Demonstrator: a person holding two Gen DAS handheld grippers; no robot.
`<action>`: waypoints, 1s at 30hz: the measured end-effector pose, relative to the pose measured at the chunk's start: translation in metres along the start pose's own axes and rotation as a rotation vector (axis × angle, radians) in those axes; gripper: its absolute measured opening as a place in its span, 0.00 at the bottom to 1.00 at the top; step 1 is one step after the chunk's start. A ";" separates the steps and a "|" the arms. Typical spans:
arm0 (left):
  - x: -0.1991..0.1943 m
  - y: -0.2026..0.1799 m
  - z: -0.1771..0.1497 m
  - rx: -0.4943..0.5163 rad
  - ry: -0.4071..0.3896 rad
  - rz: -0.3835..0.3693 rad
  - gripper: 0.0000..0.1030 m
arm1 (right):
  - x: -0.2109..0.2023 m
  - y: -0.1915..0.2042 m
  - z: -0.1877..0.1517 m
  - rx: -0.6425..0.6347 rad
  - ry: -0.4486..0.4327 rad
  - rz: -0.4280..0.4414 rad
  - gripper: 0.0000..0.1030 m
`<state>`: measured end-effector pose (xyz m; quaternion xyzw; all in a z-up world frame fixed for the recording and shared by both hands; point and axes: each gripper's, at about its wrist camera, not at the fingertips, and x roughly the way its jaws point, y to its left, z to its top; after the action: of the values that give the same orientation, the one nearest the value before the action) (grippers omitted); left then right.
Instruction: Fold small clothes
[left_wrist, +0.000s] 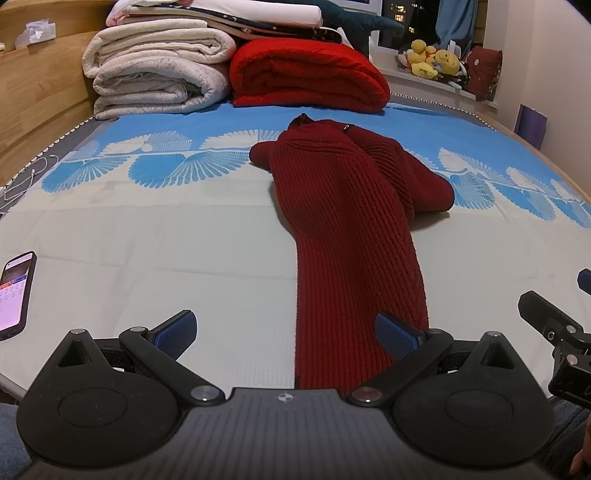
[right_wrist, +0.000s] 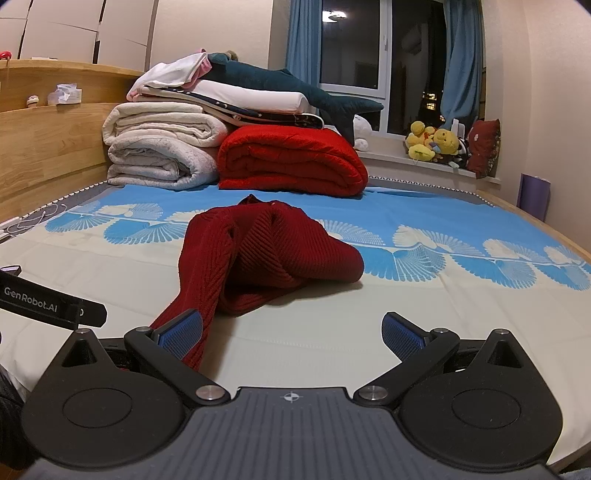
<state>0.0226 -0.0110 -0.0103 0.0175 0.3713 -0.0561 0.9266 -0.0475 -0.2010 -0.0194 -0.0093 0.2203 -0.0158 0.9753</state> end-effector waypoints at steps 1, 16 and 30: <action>0.000 0.000 0.000 0.000 0.000 -0.001 1.00 | 0.000 0.000 0.000 0.000 0.000 0.001 0.99; 0.001 0.000 0.000 -0.003 0.001 -0.013 1.00 | 0.000 0.000 0.000 -0.001 0.002 0.006 0.99; 0.127 0.016 0.149 -0.062 -0.071 -0.082 1.00 | 0.174 -0.054 0.113 0.235 0.043 0.064 0.99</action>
<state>0.2183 -0.0173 0.0096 -0.0284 0.3399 -0.0830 0.9363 0.1566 -0.2601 0.0092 0.1124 0.2379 -0.0108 0.9647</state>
